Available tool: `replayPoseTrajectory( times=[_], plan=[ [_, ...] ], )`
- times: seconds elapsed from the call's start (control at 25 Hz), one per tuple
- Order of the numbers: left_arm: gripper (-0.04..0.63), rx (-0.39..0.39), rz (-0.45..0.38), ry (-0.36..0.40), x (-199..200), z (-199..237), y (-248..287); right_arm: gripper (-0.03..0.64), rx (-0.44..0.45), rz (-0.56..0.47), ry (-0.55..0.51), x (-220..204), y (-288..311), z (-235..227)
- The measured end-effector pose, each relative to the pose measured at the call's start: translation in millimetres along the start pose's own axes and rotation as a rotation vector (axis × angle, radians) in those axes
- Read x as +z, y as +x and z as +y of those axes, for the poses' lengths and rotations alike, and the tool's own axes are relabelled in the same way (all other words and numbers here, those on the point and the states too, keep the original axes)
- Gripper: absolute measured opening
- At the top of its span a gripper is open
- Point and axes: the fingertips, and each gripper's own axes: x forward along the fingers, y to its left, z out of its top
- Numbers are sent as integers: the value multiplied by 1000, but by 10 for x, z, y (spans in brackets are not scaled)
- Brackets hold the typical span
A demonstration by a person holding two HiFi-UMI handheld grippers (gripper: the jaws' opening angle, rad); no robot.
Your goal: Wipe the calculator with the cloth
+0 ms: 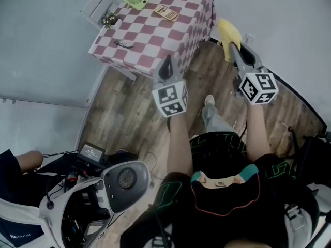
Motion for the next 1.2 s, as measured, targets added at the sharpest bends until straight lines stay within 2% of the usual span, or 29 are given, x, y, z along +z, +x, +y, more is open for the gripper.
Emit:
replayPoseTrajectory(
  times=[0.24,0.44,0.72,0.92,1.2],
  plan=[
    [9,8,24,-19,-168,-17,727,61,16,63,-16,-205,609,-442],
    [9,15,87,-53,-398,-41,1223,61,8,133,-6,-426,1070,-818],
    [9,75,141,-47,-453,75,1971,61,40,172,17,-514,1831,-1301],
    [11,127,129,-54,-307,181,2394,63,97,161,12,-383,2345,-1477],
    [10,191,137,-48,-245,510,2773,63,171,160,8,-330,3030,-1460]
  ],
)
